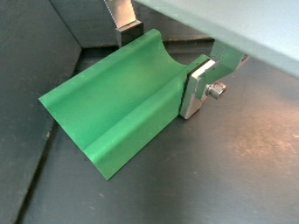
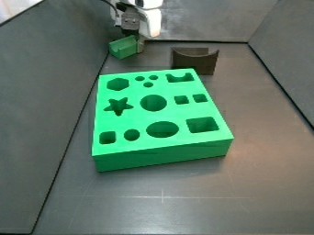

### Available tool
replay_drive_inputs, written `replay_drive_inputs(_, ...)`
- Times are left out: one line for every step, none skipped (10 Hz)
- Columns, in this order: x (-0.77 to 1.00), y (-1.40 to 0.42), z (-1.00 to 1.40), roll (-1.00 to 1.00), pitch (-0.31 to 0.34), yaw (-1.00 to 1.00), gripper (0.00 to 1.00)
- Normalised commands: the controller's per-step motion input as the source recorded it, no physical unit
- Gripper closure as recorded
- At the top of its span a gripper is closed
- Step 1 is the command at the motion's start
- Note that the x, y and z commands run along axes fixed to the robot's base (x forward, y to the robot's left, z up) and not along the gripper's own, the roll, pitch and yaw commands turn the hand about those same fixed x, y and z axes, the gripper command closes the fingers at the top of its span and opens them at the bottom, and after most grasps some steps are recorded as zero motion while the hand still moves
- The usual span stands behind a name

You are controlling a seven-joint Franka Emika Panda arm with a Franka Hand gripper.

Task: Pick up the arch object. Move up. Place the arch object on the fixture. Regrasp the arch object. Move to above the board. Insert the arch object.
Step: Pick up the arch object, then move up.

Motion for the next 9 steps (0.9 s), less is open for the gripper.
replay_drive_inputs(0.0,0.0,0.0,0.0,0.0,0.0,1.0)
replay_drive_inputs(0.0,0.0,0.0,0.0,0.0,0.0,1.0)
replay_drive_inputs(0.0,0.0,0.0,0.0,0.0,0.0,1.0)
replay_drive_inputs(0.0,0.0,0.0,0.0,0.0,0.0,1.0)
replay_drive_inputs(0.0,0.0,0.0,0.0,0.0,0.0,1.0)
replay_drive_inputs(0.0,0.0,0.0,0.0,0.0,0.0,1.0)
replay_drive_inputs(0.0,0.0,0.0,0.0,0.0,0.0,1.0)
replay_drive_inputs(0.0,0.0,0.0,0.0,0.0,0.0,1.0)
replay_drive_inputs(0.0,0.0,0.83,0.0,0.0,0.0,1.0)
